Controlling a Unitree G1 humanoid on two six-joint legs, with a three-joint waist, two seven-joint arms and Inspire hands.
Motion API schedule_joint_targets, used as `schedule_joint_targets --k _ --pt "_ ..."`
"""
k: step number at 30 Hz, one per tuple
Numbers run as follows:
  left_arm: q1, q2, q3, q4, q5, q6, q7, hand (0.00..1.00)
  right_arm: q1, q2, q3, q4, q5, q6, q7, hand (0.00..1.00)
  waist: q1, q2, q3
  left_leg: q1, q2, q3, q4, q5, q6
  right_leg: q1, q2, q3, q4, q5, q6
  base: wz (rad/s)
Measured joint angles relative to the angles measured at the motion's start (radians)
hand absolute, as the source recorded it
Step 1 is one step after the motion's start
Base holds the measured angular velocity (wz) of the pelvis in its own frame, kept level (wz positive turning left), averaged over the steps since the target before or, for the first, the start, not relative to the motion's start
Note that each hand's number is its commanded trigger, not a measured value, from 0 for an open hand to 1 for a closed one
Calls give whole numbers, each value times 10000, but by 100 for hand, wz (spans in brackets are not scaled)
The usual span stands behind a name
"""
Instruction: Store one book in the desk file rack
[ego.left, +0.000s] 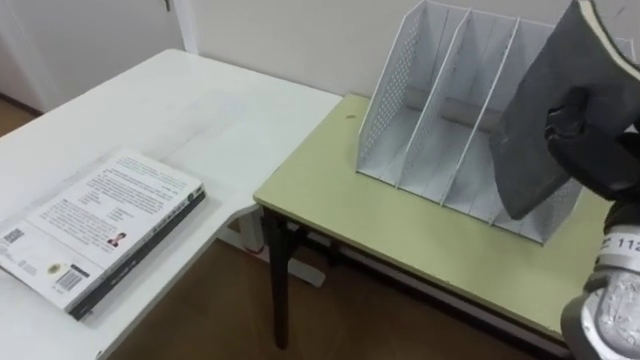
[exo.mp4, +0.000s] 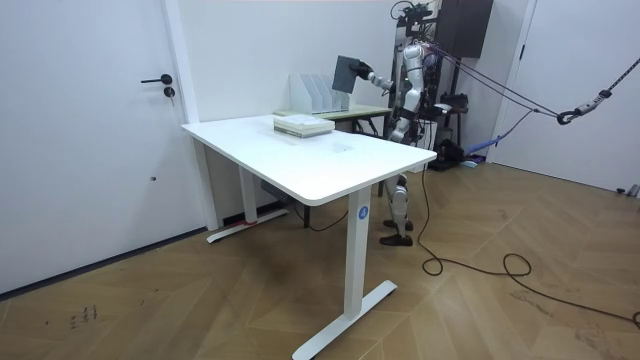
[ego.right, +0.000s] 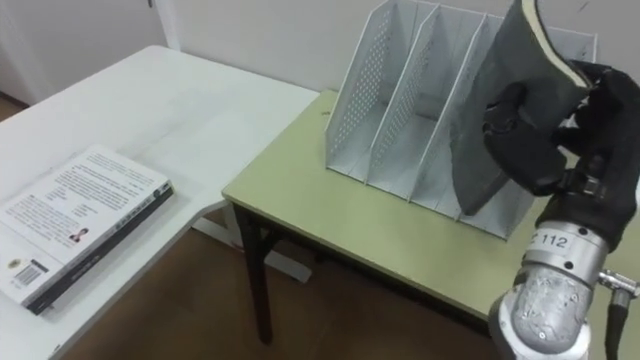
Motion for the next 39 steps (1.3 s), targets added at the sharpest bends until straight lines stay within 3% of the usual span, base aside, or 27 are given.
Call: schedule_joint_targets --k 14,28,34,39 --pt "3 -30 249 22 8 84 10 0 -400 -59 -307 27 -9 2 -333 100 188 17 -14 1 -37 -114 -25 2 -11 66 -6 -455 -141 59 -20 2" --pt "-132 -69 557 117 136 447 -12 0 -487 -58 -338 424 -106 76 -317 100 212 -44 17 -6 -47 -140 -123 14 -21 75 -39 -760 -165 58 -19 0" --pt "-211 -69 626 287 134 522 -12 0 -1182 -129 -587 1038 -482 333 -680 100 218 -92 40 -4 -51 -154 -114 14 -21 86 -59 -966 -164 58 -20 0" --pt "-233 -68 643 286 130 607 -11 0 -1719 -436 -613 1649 -480 527 -820 100 236 -120 43 -7 -54 -231 -114 14 -21 107 -62 -1009 -164 58 -19 3"
